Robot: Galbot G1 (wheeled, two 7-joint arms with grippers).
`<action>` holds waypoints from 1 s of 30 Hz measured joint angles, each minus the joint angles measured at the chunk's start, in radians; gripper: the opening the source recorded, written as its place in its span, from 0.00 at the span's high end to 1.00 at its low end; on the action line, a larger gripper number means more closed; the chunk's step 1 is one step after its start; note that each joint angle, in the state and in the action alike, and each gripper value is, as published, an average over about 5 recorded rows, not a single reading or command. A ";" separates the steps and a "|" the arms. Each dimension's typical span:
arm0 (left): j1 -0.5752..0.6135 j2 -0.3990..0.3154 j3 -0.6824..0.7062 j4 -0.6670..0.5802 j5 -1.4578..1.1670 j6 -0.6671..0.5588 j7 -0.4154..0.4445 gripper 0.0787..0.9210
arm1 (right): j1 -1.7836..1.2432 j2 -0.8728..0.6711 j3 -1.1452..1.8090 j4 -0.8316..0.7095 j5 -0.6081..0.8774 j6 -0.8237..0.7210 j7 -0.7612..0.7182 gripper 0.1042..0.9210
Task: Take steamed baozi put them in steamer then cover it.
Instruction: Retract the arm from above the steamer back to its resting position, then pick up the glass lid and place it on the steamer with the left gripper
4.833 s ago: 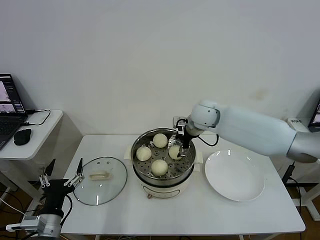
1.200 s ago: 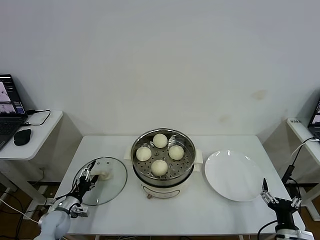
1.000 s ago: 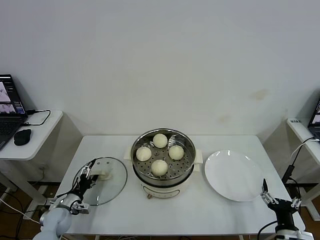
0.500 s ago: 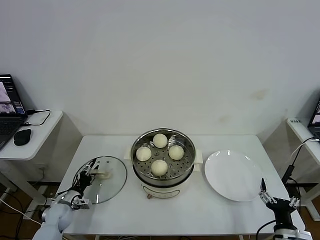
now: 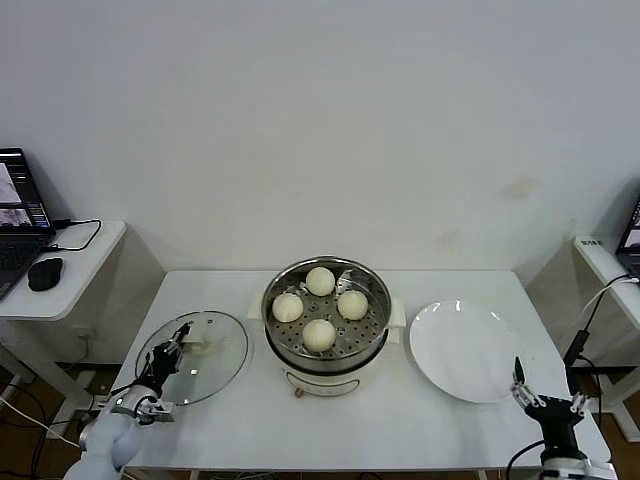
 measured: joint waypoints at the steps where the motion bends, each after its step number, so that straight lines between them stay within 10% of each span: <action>1: 0.007 0.003 -0.004 -0.011 -0.005 0.003 -0.002 0.92 | -0.002 -0.002 -0.003 0.001 -0.002 0.001 -0.001 0.12; 30: 0.166 0.224 -0.085 -0.639 -0.211 0.363 0.224 0.92 | -0.027 -0.019 -0.079 0.024 -0.072 0.025 -0.001 0.12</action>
